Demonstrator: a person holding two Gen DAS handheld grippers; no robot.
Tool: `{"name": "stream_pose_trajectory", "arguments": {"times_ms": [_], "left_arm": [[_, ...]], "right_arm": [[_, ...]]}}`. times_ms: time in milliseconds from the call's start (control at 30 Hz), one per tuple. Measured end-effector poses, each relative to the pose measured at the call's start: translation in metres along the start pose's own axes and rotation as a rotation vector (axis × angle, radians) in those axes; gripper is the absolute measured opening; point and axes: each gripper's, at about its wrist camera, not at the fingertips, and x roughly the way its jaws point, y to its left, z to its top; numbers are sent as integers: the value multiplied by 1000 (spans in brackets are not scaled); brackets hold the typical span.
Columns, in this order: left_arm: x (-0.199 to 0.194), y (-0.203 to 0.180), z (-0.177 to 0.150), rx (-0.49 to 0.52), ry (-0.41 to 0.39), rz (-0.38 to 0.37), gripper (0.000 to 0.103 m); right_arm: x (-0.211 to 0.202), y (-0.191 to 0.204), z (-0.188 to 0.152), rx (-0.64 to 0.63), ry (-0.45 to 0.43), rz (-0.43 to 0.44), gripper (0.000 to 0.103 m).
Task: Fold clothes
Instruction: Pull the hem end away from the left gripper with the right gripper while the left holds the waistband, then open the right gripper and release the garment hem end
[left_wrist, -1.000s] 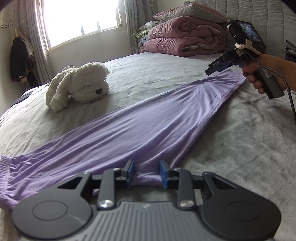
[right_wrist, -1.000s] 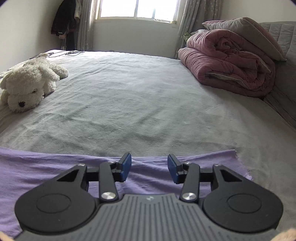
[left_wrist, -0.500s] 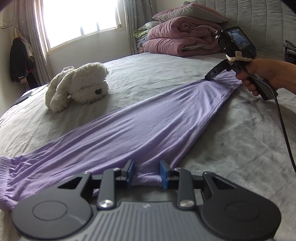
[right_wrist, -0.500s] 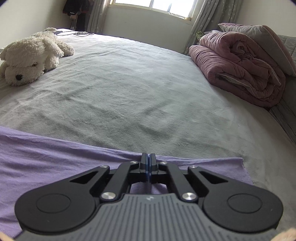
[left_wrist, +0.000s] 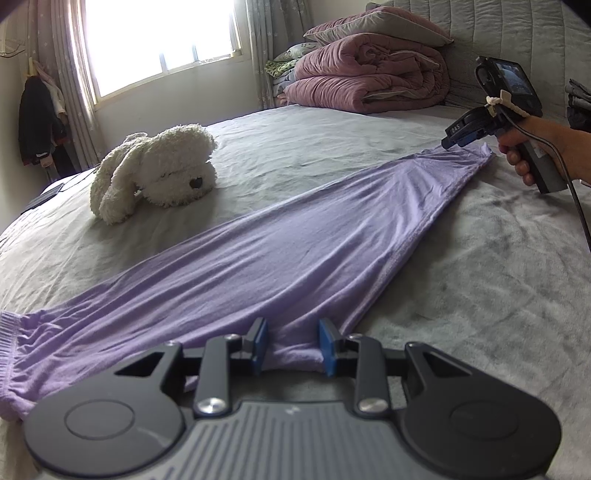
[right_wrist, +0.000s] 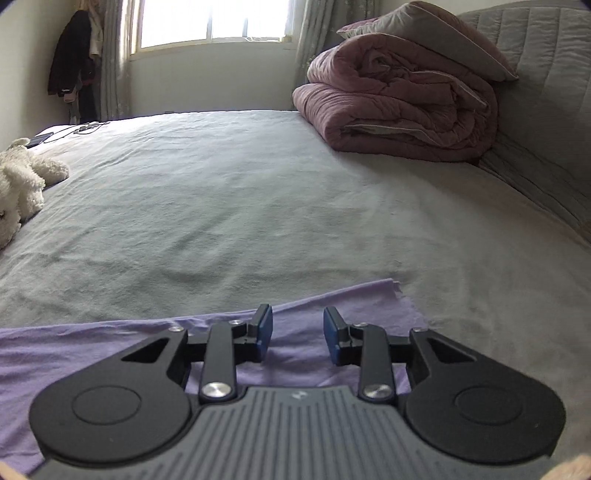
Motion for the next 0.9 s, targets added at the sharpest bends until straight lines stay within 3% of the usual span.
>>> {"name": "stream_pose_trajectory", "arguments": {"times_ms": [533, 600, 700, 833, 900], "left_arm": [[0, 0, 0, 4, -5, -1, 32], [0, 1, 0, 1, -4, -4, 32], [0, 1, 0, 0, -4, -5, 32], [0, -1, 0, 9, -4, 3, 32], [1, -2, 0, 14, -5, 8, 32]], "right_arm": [[40, 24, 11, -198, 31, -190, 28], [30, 20, 13, -189, 0, -251, 28], [0, 4, 11, -84, -52, -174, 28], [-35, -3, -6, -22, -45, 52, 33], [-43, 2, -16, -53, -12, 138, 33]]}}
